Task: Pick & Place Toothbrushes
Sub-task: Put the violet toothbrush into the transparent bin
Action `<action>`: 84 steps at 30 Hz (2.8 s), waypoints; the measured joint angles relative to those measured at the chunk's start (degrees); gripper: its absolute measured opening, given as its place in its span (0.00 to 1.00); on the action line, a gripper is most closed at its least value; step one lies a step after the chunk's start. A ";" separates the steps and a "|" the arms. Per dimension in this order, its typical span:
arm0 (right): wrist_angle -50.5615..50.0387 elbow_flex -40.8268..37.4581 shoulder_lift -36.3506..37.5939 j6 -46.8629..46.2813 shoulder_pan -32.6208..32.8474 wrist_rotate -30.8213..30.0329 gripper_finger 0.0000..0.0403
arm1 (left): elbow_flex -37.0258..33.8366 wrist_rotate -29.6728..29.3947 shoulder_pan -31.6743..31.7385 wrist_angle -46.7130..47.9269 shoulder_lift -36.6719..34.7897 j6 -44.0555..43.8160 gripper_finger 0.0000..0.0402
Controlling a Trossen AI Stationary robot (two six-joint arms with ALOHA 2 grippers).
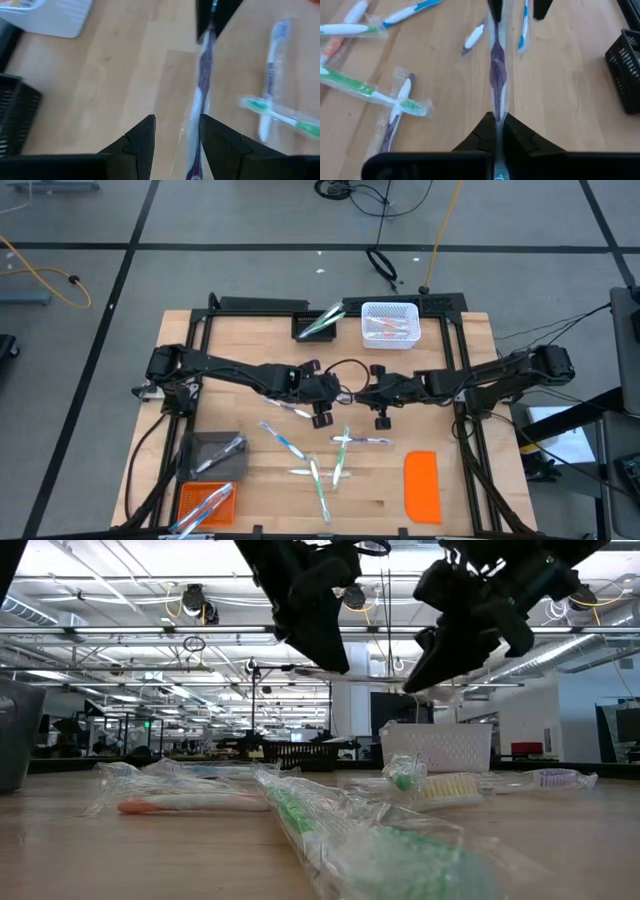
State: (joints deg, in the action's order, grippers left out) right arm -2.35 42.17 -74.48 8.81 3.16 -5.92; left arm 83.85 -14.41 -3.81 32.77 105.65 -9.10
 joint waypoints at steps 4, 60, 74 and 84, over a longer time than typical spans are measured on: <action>0.43 1.67 0.00 1.12 -0.02 -0.18 0.02 | 0.00 4.33 0.00 0.08 0.00 -0.02 0.39; -1.87 2.84 -0.02 2.28 2.58 0.01 0.29 | 0.00 -1.62 -15.48 41.73 -9.63 -40.94 0.01; -2.49 2.84 -0.02 2.59 2.58 0.00 0.29 | 0.00 7.97 -32.00 54.06 -13.40 -69.87 0.01; -2.40 2.84 -0.02 2.85 2.58 -0.02 0.29 | 0.00 13.41 -45.72 54.12 -13.51 -89.30 0.01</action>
State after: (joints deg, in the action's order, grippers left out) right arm -4.75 45.01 -74.50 11.66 5.74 -5.93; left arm 83.85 -0.99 -49.53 86.89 92.14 -98.41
